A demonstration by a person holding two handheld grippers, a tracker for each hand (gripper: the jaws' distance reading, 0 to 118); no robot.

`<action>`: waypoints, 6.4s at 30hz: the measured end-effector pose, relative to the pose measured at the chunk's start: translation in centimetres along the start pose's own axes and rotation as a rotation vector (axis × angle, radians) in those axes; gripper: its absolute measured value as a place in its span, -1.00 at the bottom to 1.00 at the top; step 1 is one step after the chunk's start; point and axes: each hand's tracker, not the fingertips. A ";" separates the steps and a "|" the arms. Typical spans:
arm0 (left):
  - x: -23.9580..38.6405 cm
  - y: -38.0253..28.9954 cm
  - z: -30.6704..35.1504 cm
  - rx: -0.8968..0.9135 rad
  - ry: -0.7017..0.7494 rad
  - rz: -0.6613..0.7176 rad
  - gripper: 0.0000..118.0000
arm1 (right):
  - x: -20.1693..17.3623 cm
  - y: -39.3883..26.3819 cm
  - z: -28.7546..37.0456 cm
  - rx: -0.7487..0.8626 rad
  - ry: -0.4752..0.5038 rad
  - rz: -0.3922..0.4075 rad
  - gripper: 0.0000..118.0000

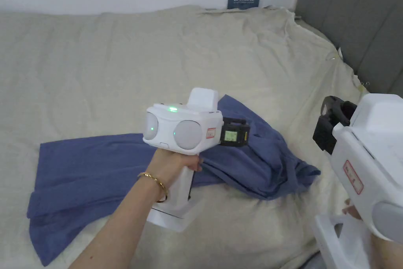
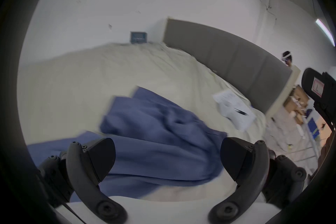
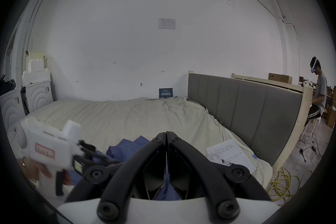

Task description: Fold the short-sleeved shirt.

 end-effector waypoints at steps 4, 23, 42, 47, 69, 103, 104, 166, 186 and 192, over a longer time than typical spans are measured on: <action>-4.5 0.4 4.0 0.138 0.205 0.016 1.00 | -1.3 0.5 -1.1 0.006 0.033 -0.009 -1.00; -10.3 -7.7 16.3 0.441 0.680 0.085 -0.38 | -6.1 -1.3 -2.6 -0.017 0.167 0.003 -1.00; -10.2 -9.3 16.1 0.385 0.641 0.127 -1.00 | -6.9 -1.7 -1.7 -0.016 0.190 0.038 -1.00; -10.4 -9.1 16.0 0.385 0.633 0.136 -1.00 | -6.6 -1.2 -2.5 -0.043 0.188 0.041 -0.99; -12.2 -8.5 13.8 0.360 0.635 0.154 -1.00 | -7.4 4.6 -23.2 -0.623 0.222 0.236 0.71; -15.5 -7.6 8.9 0.241 0.650 0.288 -0.25 | -5.2 -3.4 -34.4 -0.928 0.174 0.146 -1.00; -16.0 -7.4 8.9 0.221 0.629 0.323 0.08 | -5.3 -3.0 -33.8 -0.916 0.178 0.143 -1.00; -28.7 6.7 13.2 0.030 0.474 0.454 -1.00 | -3.9 10.9 -20.7 -0.539 0.196 0.007 -1.00; -24.9 25.1 24.8 0.393 0.692 0.290 -1.00 | -2.0 32.3 -18.9 -0.131 -0.042 0.177 -1.00; -25.4 31.4 22.5 0.419 0.799 0.184 -1.00 | -4.0 38.2 -24.0 -0.085 -0.120 0.202 -1.00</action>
